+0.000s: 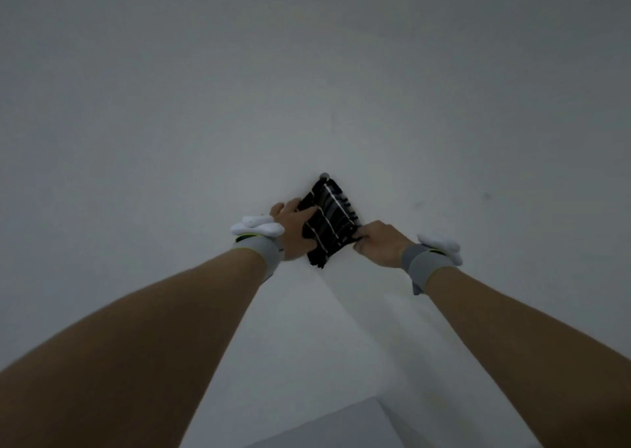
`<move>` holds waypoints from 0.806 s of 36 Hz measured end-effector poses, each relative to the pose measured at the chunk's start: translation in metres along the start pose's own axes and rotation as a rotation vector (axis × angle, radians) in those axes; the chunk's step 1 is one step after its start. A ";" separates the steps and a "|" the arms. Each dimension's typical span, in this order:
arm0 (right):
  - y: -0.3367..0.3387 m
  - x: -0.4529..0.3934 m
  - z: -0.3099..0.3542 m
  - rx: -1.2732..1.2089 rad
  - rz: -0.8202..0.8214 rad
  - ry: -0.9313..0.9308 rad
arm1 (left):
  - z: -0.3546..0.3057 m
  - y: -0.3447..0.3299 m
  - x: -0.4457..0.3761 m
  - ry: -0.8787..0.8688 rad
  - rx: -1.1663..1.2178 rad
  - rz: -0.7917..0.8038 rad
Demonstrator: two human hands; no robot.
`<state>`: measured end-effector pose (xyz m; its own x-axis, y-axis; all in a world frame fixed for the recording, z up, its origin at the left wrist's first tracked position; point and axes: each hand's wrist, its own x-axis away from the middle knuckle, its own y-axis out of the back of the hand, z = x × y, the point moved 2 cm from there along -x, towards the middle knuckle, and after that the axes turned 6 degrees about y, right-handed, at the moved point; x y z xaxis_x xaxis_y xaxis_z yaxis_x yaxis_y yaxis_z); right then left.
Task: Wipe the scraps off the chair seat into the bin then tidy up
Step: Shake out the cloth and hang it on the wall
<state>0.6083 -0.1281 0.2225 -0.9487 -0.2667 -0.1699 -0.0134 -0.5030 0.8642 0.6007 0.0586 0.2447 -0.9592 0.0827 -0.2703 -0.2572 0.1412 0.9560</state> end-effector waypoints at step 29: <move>-0.065 0.285 0.165 -0.261 0.138 0.259 | 0.065 0.045 0.352 0.384 0.155 0.133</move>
<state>0.2864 -0.0361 0.1954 -0.8246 -0.5280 -0.2033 0.2210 -0.6314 0.7433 0.2589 0.1582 0.1849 -0.9643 -0.2591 -0.0556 -0.1358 0.3032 0.9432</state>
